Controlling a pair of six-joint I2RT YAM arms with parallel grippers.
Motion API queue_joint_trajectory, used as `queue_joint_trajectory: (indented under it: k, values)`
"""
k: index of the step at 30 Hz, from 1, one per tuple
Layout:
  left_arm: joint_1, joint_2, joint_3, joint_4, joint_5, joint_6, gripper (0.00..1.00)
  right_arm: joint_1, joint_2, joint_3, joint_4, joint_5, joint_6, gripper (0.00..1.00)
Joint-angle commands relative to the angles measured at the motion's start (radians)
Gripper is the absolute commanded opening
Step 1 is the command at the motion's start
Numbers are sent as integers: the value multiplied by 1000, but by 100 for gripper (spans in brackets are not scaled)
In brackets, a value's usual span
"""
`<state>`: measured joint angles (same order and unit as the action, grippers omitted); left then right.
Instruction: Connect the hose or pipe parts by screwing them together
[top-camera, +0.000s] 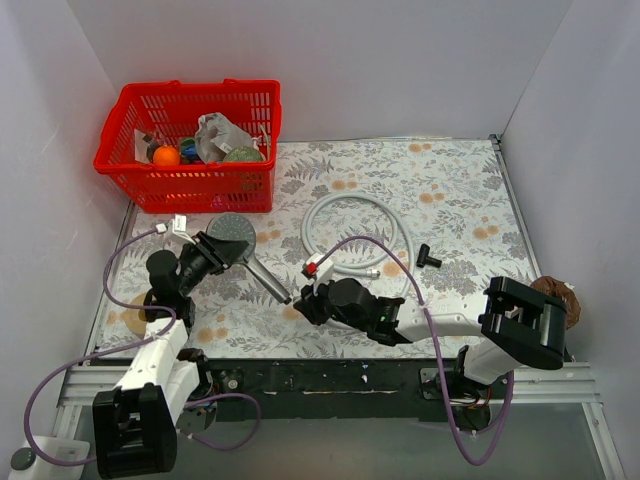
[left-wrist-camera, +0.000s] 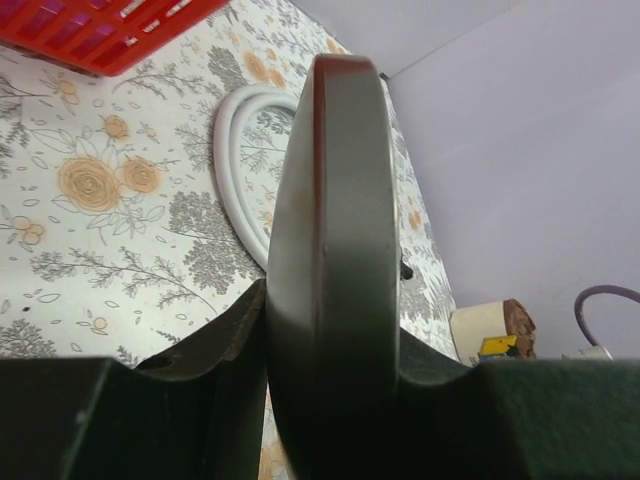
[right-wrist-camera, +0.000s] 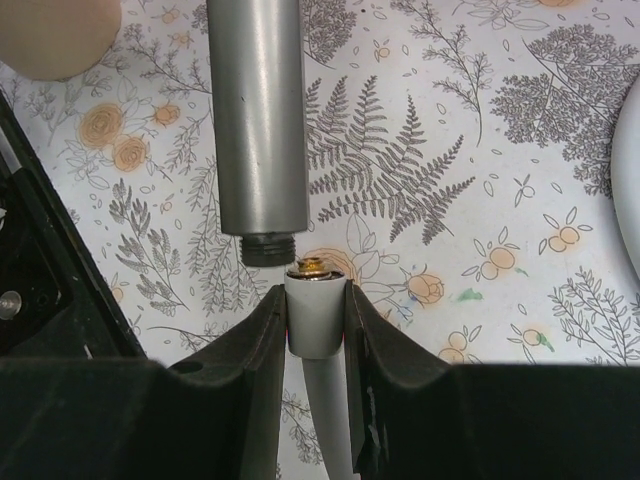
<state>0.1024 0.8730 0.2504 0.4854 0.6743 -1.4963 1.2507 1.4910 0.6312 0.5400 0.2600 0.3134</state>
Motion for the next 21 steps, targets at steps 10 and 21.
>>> queue_joint_trajectory:
  k: [10, 21]
  values:
    - [163, -46, 6, -39, -44, -2, 0, -5, 106, -16, -135, 4, 7, 4]
    - [146, -2, -13, 4, 11, 11, 0, -14, 255, 171, -258, 33, -19, 41]
